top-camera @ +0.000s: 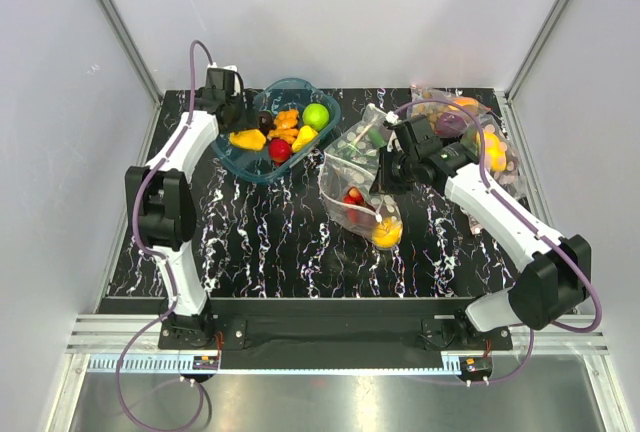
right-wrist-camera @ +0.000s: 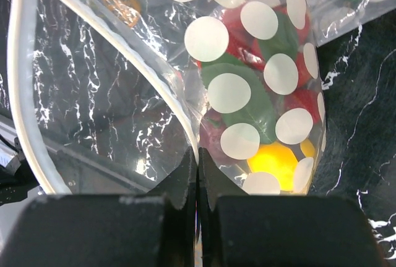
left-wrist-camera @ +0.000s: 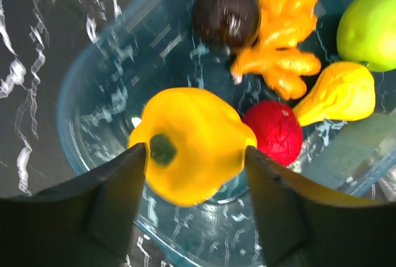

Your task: Open the zip-top bag and remove the fake food

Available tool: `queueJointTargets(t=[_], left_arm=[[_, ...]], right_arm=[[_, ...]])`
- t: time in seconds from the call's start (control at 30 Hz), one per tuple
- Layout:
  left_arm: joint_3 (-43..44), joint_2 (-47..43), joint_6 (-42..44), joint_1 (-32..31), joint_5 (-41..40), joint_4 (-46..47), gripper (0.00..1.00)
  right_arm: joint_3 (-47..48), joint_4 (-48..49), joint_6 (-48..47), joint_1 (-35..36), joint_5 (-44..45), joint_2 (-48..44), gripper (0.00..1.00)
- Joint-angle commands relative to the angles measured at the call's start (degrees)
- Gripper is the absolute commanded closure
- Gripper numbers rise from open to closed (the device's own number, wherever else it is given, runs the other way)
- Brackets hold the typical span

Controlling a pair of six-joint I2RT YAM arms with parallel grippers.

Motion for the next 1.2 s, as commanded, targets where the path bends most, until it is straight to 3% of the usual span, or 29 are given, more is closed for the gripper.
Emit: queueJointTargets(t=[0.0,0.03,0.37,0.47,0.6,0.7,0.9,1.1,1.17], left_arm=[[3.3,-2.2,3.9,0.3,-1.8,1.1,0.17],[2.6,-3.1,4.6,0.3,-1.5,1.2,0.01],[-4.7,-16.7,6.2,-2.2,7.1,-2.0,0.01],[-5.7,-23.4,6.8,-8.3,8.6,-5.5,0.01],[-5.7,-29.0,2.2,-22.4,7.6,-6.5,0.01],[-6.2,-28.6,-1.1,-30.5,7.7,-4.8,0.02],[-7.0,-23.5,-1.8,-40.3,7.0,-3.7,0.08],[-9.3,-21.9,-2.7,-42.0,9.5,-1.4,0.25],[-10.0,-20.8,-2.9,-42.2,9.9,-1.1,0.27]], right_arm=[[3.2,3.1,-1.6,-0.6,-1.6,0.8,1.0],[3.6,3.2,-1.9,-0.6,-1.7,1.8,1.0],[5.4,3.5,-2.4,-0.8,-2.7,3.1,1.0],[4.9,3.3,-2.0,-0.8,-2.2,1.9,1.0],[3.5,3.6,-0.9,-0.8,-1.3,0.1,1.0],[1.8,3.4,0.3,-0.8,-0.3,-2.1,1.0],[-1.5,3.8,2.1,-0.8,-1.2,-5.8,1.0],[-2.6,4.1,3.0,-0.7,-1.8,-7.0,1.0],[-2.9,4.1,3.0,-0.8,-1.5,-7.4,1.0]])
